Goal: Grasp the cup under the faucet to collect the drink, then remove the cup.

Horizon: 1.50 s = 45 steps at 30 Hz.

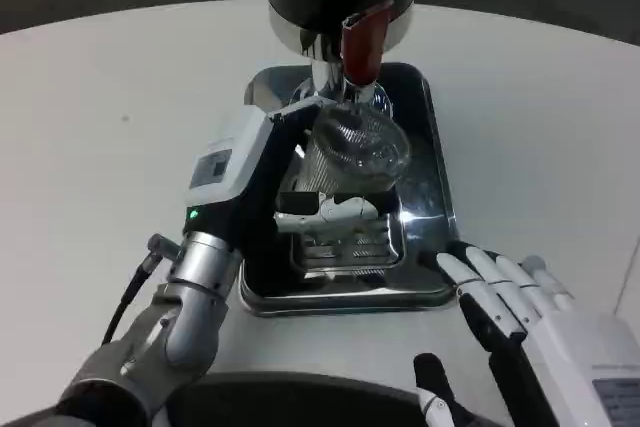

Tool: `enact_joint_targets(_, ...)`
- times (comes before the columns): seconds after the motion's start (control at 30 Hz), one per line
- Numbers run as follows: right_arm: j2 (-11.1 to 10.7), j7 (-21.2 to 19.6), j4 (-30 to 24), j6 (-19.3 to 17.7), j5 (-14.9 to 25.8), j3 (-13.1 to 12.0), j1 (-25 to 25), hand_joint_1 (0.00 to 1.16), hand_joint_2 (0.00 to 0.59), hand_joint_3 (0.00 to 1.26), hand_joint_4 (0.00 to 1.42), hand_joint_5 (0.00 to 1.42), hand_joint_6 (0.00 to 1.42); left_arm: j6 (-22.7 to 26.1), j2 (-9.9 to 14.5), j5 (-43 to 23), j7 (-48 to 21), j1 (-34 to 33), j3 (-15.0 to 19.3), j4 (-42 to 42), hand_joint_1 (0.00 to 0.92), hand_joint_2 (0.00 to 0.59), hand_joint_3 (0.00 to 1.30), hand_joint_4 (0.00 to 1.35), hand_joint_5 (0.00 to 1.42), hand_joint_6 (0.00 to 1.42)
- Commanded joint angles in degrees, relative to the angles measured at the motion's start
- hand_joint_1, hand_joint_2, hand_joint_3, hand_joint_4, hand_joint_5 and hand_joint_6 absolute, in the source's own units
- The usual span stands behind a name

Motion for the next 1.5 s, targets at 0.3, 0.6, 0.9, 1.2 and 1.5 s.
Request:
enact_joint_targets(0.3,2.0,-0.2,-0.9,0.6,0.0,-0.5,1.2,0.52,0.536,0.17,0.11,0.13,0.1,-0.4,0.4,-0.3,1.2,2.8,-1.9,0.2,0.53,0.09,0.8,0.81,1.0,1.12)
enact_joint_targets(0.6,2.3,0.6,-1.6,0.9,0.2,-0.5,1.7,0.52,0.536,0.19,0.11,0.16,0.12,-0.6,0.9,-0.3,1.1,3.9,-2.8,-1.2,0.358,0.085,0.36,0.36,0.61,0.6)
enact_joint_targets(0.9,2.7,0.7,-1.9,1.2,0.7,-0.4,2.6,0.52,0.536,0.19,0.11,0.17,0.14,-0.9,1.3,-0.3,1.6,4.3,-2.7,-2.5,0.33,0.079,0.23,0.22,0.48,0.37)
enact_joint_targets(1.2,3.2,0.8,-2.1,1.2,1.5,-0.8,3.4,0.53,0.525,0.19,0.12,0.19,0.17,0.6,1.8,0.7,4.0,5.8,-2.7,-4.4,0.33,0.079,0.1,0.07,0.37,0.27)
enact_joint_targets(1.5,3.3,0.9,-2.4,1.2,2.3,-1.4,4.4,0.54,0.525,0.2,0.12,0.2,0.2,2.9,2.2,1.6,3.5,6.7,-3.3,-5.9,0.326,0.075,0.0,0.0,0.19,0.08)
